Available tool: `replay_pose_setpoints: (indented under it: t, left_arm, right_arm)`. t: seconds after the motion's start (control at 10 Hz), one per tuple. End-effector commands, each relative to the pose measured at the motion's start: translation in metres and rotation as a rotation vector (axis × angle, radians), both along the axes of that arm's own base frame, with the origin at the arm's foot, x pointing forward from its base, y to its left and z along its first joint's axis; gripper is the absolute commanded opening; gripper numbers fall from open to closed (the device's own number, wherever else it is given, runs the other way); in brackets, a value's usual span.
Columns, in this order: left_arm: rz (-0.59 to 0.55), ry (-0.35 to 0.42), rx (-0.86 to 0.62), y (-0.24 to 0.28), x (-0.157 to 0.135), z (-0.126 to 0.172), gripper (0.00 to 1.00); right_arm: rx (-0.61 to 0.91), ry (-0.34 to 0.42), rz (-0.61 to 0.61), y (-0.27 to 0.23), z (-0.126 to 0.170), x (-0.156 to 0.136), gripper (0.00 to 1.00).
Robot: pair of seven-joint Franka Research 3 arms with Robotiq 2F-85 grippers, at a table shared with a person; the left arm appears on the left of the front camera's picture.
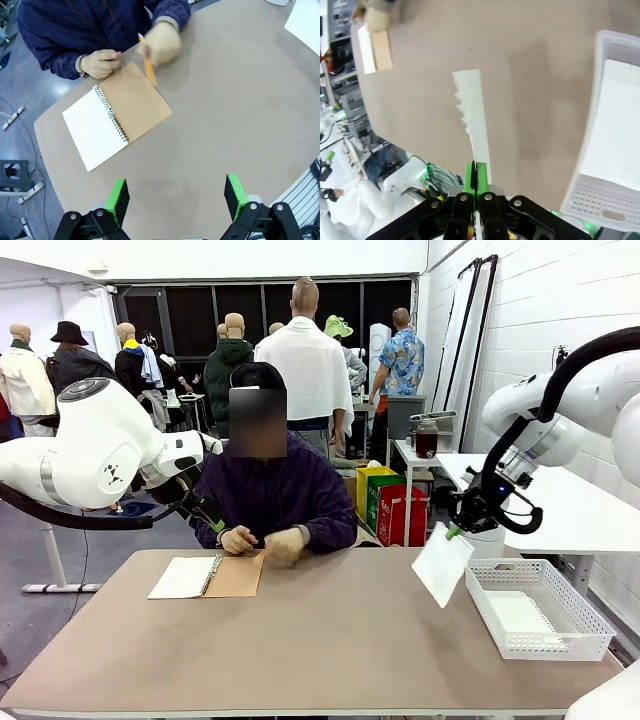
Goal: Sort the paper based on its condition.
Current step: If a person hands you a paper, place it in the Organizing basket , and if it's crumpled, put it in the Trash can.
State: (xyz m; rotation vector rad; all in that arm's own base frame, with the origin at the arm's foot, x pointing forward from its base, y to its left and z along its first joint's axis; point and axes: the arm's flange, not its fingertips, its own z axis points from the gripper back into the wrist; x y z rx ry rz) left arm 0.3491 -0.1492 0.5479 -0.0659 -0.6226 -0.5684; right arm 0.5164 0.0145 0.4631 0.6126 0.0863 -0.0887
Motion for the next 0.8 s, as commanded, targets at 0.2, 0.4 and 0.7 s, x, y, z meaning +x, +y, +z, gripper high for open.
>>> replay_pose_setpoints:
  t: [0.2,0.4,0.7]
  left_arm:
    - [0.000,0.002,-0.002,0.001,0.001,0.000,1.00]
    - [0.000,0.002,-0.002,0.001,0.001,0.000,1.00]
    - [0.000,0.002,-0.002,0.001,0.001,0.000,1.00]
  right_arm:
    - [-0.016,-0.006,-0.014,-0.006,-0.004,-0.002,0.00]
    - [-0.016,-0.006,-0.014,-0.006,-0.004,-0.002,0.00]
    - [-0.062,-0.042,-0.064,-0.015,-0.006,-0.002,0.00]
